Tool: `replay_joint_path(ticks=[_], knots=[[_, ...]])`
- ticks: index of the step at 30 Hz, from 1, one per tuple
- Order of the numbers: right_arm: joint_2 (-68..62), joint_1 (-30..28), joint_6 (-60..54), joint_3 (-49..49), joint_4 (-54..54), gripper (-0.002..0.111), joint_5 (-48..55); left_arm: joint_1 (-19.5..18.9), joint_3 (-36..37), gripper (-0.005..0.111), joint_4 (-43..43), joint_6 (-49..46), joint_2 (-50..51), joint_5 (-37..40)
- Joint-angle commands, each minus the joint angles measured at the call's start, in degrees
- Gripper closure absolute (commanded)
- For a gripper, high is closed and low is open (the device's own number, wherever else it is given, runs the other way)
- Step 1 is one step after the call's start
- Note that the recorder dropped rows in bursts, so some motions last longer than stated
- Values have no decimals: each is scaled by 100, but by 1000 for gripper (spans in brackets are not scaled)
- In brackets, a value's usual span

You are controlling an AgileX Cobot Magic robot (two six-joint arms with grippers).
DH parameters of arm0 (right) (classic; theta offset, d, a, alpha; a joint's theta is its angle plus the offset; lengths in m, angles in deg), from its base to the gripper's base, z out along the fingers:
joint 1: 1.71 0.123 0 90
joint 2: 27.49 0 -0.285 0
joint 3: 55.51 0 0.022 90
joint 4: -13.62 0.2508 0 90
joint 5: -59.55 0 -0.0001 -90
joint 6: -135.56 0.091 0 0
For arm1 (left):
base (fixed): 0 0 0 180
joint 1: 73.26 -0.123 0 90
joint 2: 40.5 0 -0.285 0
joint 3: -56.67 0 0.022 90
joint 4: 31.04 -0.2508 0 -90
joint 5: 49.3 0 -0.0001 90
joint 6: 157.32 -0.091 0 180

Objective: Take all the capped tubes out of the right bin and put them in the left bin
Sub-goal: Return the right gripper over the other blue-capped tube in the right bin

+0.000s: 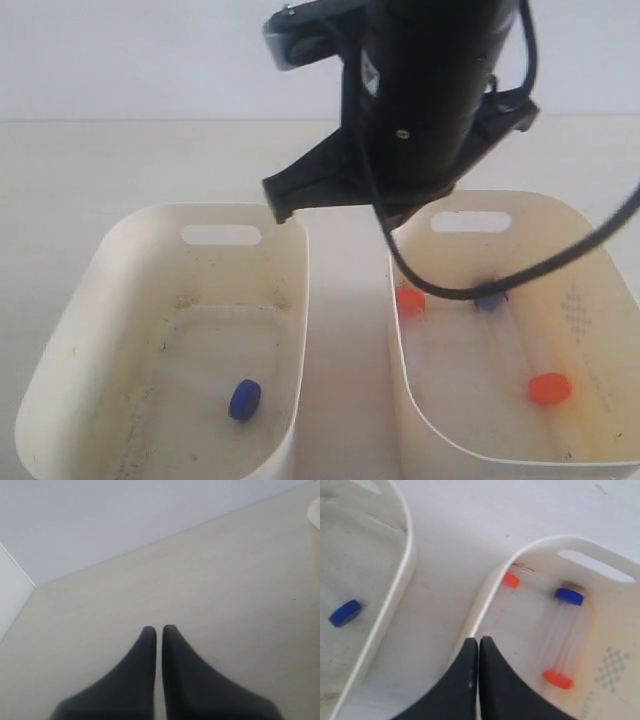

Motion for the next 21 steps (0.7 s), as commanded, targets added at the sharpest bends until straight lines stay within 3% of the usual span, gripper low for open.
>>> replay_joint_path(ticks=[1,8,15,21], knots=[[598,-7,547,-678,-325,108,84,31,-21,102,16,54,3,-18],[959,-287,1619,-1583,-571,108,84,31,-21,102,16,54,3,-18],[948,-1546,801,-1633,886,108,-293,31,-21,102,16,54,3,-18],[948,-1790,467,-1753,1149,108,-379,31,-21,102,16,54,3,-18]])
